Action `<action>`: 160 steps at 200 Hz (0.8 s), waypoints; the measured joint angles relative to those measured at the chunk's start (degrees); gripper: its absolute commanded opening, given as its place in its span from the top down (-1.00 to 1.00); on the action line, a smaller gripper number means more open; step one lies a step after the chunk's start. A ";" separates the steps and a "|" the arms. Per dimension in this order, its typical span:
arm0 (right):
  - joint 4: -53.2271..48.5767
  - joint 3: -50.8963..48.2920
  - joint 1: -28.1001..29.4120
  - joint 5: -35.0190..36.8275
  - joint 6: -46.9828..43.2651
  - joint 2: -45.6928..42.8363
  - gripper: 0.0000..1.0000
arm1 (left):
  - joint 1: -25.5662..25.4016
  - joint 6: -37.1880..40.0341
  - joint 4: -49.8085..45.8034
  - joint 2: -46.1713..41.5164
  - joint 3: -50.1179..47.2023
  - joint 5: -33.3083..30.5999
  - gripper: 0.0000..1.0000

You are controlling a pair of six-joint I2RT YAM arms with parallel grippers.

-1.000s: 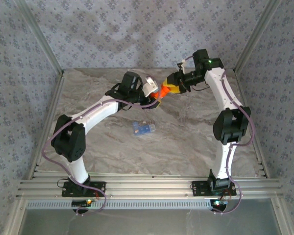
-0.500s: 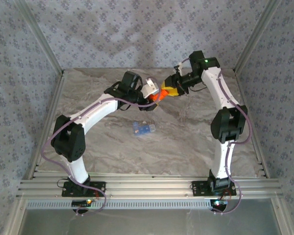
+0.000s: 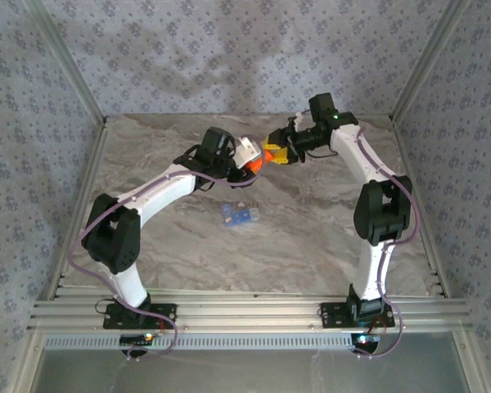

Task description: Sort the pills into containers

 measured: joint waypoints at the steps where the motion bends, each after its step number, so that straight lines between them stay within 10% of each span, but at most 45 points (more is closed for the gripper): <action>1: 0.07 0.00 -0.02 0.00 0.02 0.00 0.14 | 0.00 -0.02 0.09 0.00 0.00 -0.02 1.00; 160: -13.86 14.49 -0.33 2.78 -8.13 3.32 -0.17 | -0.02 -1.03 2.60 0.00 2.43 1.64 1.00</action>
